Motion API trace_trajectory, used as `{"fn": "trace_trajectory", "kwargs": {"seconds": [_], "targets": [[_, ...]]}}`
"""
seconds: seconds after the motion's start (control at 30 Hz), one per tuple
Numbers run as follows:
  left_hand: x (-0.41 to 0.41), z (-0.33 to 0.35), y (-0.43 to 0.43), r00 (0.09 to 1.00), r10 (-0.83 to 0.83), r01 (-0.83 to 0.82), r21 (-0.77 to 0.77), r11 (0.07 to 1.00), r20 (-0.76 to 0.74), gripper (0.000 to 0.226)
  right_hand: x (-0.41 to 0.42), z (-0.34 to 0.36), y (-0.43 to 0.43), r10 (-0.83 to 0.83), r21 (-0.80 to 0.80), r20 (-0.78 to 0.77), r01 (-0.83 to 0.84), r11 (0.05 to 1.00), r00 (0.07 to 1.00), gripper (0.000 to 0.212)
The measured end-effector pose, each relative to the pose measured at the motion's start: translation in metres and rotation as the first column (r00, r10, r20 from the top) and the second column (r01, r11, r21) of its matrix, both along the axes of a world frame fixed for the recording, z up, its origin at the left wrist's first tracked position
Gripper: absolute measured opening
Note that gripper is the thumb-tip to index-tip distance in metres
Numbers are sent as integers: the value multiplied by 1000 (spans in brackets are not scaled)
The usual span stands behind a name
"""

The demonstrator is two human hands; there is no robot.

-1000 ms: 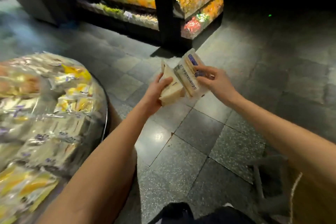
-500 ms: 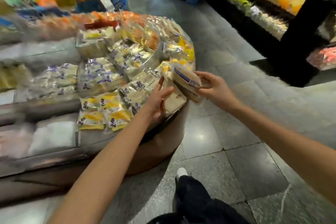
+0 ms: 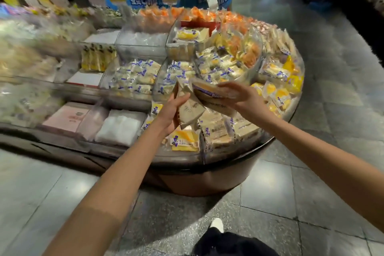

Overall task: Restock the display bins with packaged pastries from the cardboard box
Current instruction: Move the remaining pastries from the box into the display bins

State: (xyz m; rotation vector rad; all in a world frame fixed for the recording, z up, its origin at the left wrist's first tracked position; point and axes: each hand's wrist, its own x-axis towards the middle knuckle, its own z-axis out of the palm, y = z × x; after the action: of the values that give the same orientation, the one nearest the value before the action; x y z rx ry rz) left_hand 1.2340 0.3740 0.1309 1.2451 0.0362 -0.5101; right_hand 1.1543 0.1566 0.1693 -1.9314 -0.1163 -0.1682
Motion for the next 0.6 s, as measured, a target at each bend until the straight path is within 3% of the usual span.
{"fn": "trace_trajectory", "kwargs": {"seconds": [0.13,0.4,0.6], "targets": [[27,1,15,997,73,-75,84,994,30,56,44,-8,7,32,45,13,-33,998,999,53],[85,-8,56,942,210,-294,341,893,261,84,143,-13,34,108,2,-48,-108,994,993,39],[115,-15,97,907,161,-347,473,810,389,81,202,-24,82,184,-13,-64,-185,983,981,29]]}}
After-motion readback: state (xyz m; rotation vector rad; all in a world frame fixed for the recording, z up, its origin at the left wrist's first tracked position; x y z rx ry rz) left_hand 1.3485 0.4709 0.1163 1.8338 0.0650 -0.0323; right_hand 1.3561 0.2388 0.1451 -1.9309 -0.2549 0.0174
